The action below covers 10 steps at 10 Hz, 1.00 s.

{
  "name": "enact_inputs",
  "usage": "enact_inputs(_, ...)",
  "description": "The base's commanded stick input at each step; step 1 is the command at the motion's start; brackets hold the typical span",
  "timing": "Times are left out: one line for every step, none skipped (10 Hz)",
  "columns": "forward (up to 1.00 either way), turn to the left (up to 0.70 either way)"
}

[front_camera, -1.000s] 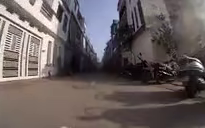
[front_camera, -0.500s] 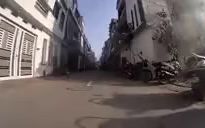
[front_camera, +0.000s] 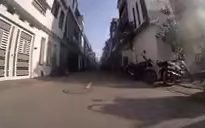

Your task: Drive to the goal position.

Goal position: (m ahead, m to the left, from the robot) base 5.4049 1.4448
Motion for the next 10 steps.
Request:
enact_inputs(0.70, 0.00)
enact_inputs(0.70, 0.00)
enact_inputs(0.70, 0.00)
enact_inputs(0.70, 0.00)
enact_inputs(0.70, -0.01)
enact_inputs(0.70, -0.20)
enact_inputs(0.70, -0.31)
enact_inputs(0.70, -0.35)
enact_inputs(0.70, -0.31)
enact_inputs(0.70, -0.04)
